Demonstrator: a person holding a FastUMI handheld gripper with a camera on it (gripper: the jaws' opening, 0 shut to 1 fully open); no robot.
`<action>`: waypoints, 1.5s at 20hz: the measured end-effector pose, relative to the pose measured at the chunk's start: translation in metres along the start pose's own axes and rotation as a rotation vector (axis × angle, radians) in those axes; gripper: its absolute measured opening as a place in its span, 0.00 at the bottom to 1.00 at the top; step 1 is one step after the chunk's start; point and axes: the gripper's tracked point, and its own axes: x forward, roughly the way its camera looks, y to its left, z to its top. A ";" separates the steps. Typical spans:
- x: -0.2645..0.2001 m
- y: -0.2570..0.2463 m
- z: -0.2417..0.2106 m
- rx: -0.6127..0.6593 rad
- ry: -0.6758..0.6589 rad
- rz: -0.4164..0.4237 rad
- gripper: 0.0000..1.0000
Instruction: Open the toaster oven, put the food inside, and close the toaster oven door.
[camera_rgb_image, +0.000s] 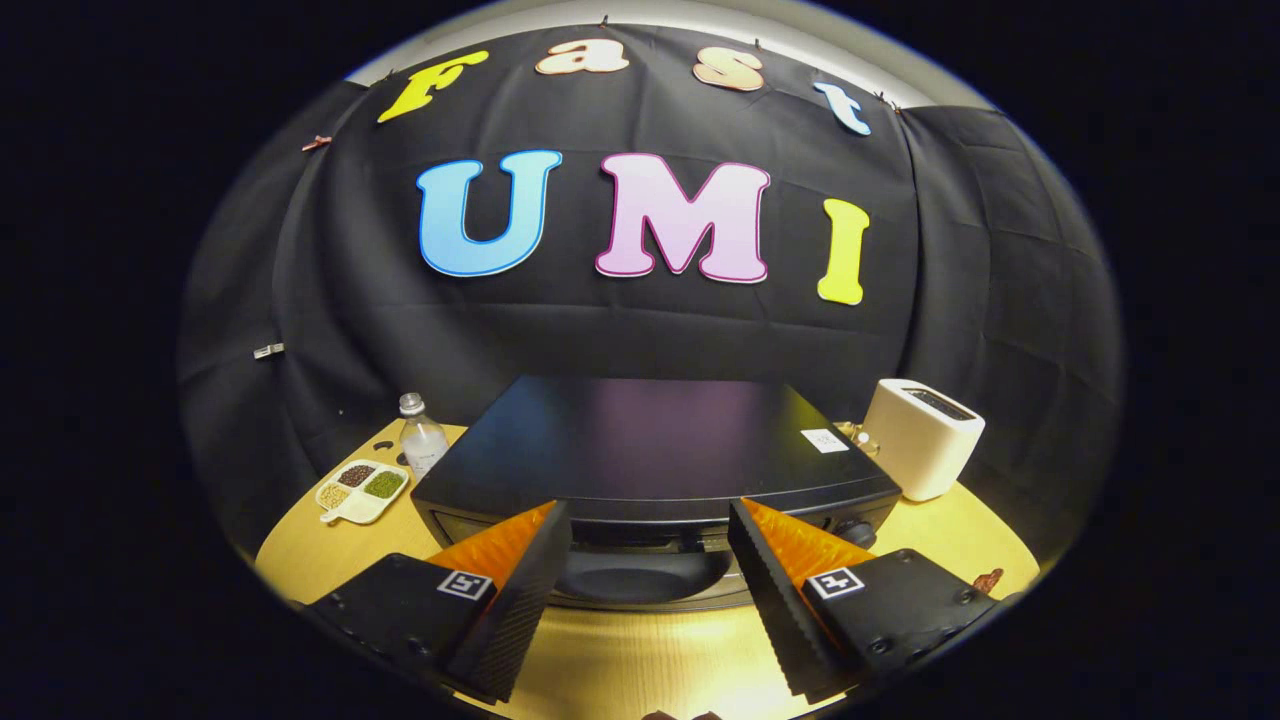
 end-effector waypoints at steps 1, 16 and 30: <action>0.003 0.003 -0.009 0.013 0.032 0.007 0.98; -0.046 0.004 -0.044 0.059 0.093 0.078 0.98; -0.092 0.001 -0.163 0.042 0.289 0.091 0.97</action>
